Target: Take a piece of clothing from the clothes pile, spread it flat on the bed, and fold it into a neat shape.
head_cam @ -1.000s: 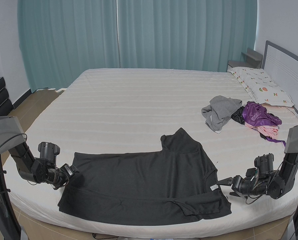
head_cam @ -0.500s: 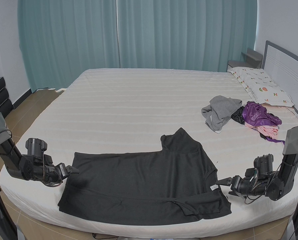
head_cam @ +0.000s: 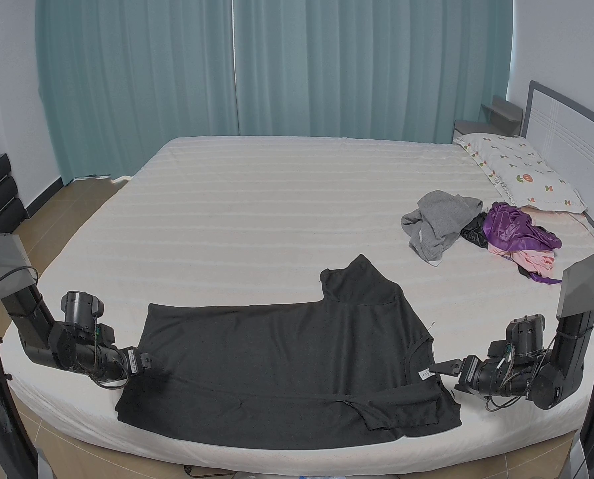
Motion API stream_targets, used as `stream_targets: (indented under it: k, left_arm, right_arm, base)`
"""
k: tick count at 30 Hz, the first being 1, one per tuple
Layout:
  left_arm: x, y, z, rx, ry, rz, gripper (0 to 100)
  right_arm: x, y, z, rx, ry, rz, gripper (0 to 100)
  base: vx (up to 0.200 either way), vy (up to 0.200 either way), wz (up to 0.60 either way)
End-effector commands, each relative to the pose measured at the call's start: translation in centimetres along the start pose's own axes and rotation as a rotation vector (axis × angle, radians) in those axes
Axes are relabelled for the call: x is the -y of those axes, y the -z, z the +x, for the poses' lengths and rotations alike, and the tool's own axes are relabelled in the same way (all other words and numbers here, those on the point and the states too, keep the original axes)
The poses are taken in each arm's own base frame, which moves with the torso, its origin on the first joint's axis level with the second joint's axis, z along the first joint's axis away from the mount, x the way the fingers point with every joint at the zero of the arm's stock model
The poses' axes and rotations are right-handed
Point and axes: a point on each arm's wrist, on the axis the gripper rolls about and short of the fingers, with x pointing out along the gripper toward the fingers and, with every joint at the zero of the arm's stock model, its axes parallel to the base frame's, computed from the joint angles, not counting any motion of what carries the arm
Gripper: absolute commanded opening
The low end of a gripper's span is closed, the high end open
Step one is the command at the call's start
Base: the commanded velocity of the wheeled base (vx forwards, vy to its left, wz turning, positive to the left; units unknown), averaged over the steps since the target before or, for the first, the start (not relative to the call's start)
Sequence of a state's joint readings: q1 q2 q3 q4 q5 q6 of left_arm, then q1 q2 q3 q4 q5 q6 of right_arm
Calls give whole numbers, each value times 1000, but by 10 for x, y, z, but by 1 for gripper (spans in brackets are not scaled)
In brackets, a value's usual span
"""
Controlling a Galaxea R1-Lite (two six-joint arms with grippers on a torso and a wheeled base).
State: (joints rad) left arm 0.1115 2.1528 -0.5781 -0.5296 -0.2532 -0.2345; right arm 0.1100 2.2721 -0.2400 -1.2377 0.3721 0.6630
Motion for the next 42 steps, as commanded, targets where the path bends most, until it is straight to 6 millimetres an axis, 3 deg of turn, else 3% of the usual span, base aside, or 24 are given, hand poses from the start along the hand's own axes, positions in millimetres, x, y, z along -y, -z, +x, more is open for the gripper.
stream_targets:
  k: [1, 5, 6, 15, 28, 34, 42]
  left_arm:
    - [-3, 4, 9, -27, -8, -8, 100]
    - [0, 4, 11, -18, -5, -11, 100]
    - [0, 4, 11, -16, -14, -15, 0]
    - [-1, 7, 8, -10, -65, -56, 0]
    - [4, 17, -20, 16, -63, -53, 0]
    - [4, 19, -19, 5, -64, -56, 0]
    - [3, 20, -18, -2, -66, -54, 0]
  right_arm:
    - [2, 2, 1, -9, 6, 3, 100]
    - [2, 2, 1, -9, 8, 2, 100]
    - [3, 2, 2, -11, 9, 2, 100]
    - [1, 0, 3, 2, 3, -20, 100]
    - [-20, 2, 21, 16, -88, -147, 100]
    - [-9, 12, 37, -35, -57, -244, 100]
    - [-5, 11, 33, -2, -64, -262, 100]
  base:
    - [0, 0, 0]
    - [0, 0, 0]
    - [0, 0, 0]
    - [0, 0, 0]
    - [0, 0, 0]
    - [0, 0, 0]
    - [0, 0, 0]
